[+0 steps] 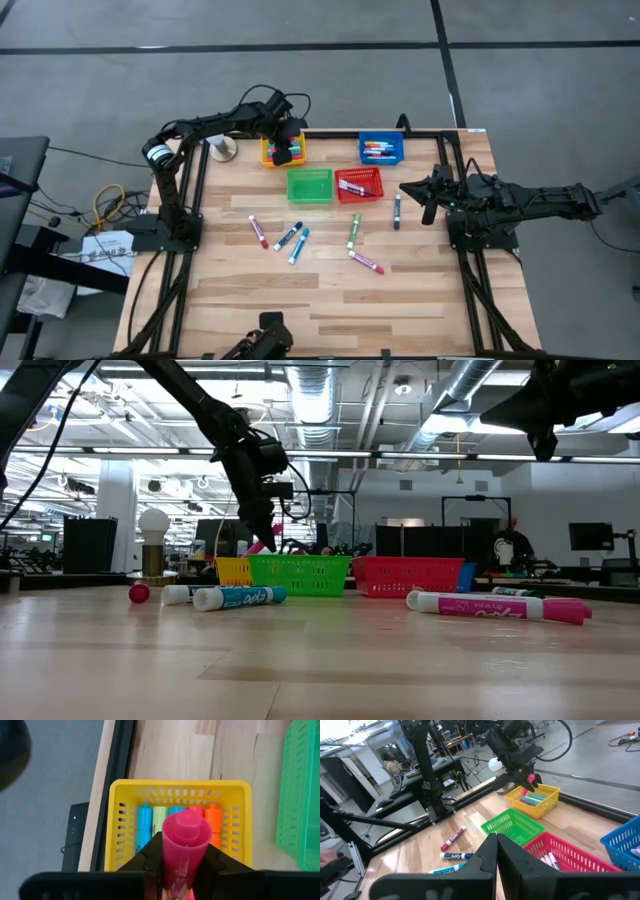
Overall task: Pick & Place Markers
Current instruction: Put the pink sharpie into the yellow bin, then put the large red marker into the green bin
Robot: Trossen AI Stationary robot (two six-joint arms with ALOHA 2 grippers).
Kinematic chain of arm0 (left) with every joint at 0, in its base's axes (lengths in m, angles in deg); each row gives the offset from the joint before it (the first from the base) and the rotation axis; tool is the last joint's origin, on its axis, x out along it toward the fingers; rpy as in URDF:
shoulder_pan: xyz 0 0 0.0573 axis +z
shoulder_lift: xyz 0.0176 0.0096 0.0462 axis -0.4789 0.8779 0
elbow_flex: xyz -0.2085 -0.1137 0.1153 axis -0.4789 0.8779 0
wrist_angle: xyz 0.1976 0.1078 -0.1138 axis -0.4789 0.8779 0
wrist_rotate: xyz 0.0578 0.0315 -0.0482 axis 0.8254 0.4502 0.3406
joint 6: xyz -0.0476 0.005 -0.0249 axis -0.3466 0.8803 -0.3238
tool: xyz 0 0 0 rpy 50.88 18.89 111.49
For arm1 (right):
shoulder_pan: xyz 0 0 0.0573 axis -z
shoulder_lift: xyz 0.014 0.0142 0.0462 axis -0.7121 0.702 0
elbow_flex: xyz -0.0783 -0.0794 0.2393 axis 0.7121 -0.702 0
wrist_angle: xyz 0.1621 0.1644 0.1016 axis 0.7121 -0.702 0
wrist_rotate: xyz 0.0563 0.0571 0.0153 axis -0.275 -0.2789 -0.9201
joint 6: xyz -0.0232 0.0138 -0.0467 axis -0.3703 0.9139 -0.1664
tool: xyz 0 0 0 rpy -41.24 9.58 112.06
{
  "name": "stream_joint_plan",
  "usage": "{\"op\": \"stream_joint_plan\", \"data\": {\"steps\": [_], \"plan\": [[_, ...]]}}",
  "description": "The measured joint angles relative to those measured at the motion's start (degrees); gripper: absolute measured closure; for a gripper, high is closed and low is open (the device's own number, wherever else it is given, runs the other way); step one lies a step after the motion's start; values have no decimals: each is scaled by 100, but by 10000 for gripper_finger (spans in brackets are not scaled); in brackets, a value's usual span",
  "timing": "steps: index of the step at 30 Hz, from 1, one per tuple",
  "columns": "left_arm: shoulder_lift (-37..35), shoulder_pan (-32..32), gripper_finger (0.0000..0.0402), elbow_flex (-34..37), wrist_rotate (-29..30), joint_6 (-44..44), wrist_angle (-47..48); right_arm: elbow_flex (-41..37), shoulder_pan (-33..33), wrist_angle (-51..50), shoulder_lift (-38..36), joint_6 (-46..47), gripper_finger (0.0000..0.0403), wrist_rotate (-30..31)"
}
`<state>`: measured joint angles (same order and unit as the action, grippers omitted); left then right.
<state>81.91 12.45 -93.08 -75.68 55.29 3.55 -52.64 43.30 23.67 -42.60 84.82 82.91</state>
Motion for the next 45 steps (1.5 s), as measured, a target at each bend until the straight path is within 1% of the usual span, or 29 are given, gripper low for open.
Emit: {"op": "stream_joint_plan", "data": {"steps": [4,11,16,22,29,36,39,41,45], "plan": [[49,0,345,2,-6,0,-16,0,0,1,0,2,403,-1],[435,5,343,4,-3,2,-3,0,0,42,0,4,403,1],[472,11,338,7,24,0,-105,2,-2,132,0,4,403,1],[472,9,324,7,22,1,-362,2,-2,134,0,4,403,1],[472,9,308,7,22,2,-413,2,-2,132,0,2,403,1],[467,3,276,7,63,0,-442,2,-2,132,0,2,403,1],[337,-57,264,7,461,-32,-442,2,-2,132,0,2,403,1],[129,-121,260,7,623,-164,-446,2,-2,132,0,2,403,1],[-461,-343,260,7,481,-972,-463,2,-3,147,0,2,403,1]]}}
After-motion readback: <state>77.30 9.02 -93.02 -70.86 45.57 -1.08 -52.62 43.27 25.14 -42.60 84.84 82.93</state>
